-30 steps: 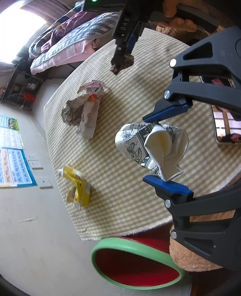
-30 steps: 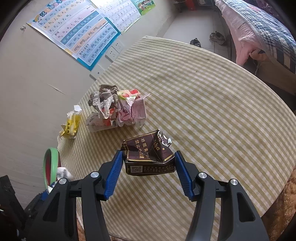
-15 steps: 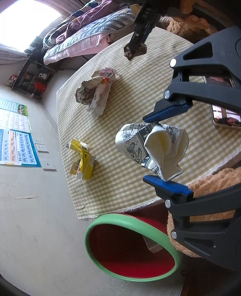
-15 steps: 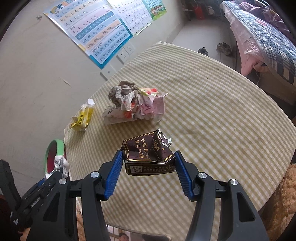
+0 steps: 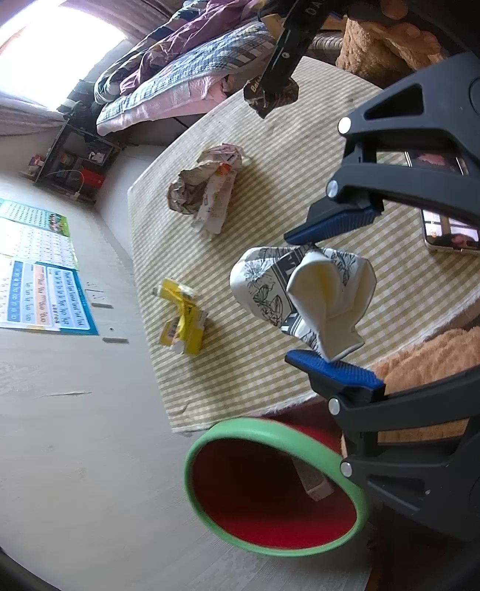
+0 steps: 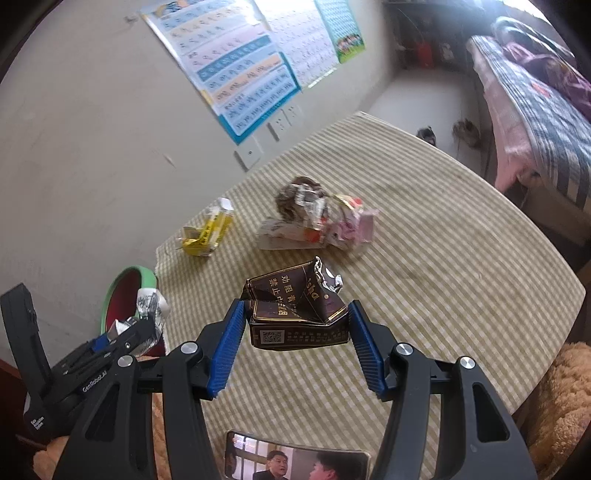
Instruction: Collect trash
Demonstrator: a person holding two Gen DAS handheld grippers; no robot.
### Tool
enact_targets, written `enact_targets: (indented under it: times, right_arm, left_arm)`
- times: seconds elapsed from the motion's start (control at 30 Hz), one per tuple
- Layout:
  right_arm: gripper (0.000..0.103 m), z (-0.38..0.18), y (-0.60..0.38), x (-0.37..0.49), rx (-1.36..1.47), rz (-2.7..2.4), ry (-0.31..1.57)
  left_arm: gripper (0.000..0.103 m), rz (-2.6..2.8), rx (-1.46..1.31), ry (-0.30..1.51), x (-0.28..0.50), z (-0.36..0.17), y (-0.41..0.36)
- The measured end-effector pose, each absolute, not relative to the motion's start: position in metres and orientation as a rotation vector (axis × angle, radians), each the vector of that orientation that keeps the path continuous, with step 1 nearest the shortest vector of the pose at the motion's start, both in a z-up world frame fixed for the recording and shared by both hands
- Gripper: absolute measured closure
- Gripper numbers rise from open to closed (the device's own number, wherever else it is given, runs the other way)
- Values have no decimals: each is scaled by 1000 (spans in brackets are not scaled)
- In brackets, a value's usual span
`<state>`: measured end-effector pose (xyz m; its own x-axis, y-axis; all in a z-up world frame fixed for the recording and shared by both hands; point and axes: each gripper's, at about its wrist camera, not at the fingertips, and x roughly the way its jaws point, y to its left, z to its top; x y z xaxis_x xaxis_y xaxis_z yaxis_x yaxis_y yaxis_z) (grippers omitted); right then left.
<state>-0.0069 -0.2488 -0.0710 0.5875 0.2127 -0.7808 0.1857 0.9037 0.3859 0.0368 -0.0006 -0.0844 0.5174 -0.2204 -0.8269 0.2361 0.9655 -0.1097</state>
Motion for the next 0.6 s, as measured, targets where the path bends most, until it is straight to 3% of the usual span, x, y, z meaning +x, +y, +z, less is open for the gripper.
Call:
enact_targets:
  times: [0.6]
  right_arm:
    - [48,-72,-189,9,382,126,1007]
  left_arm:
    - [47,-210,2,921,38,-69,42]
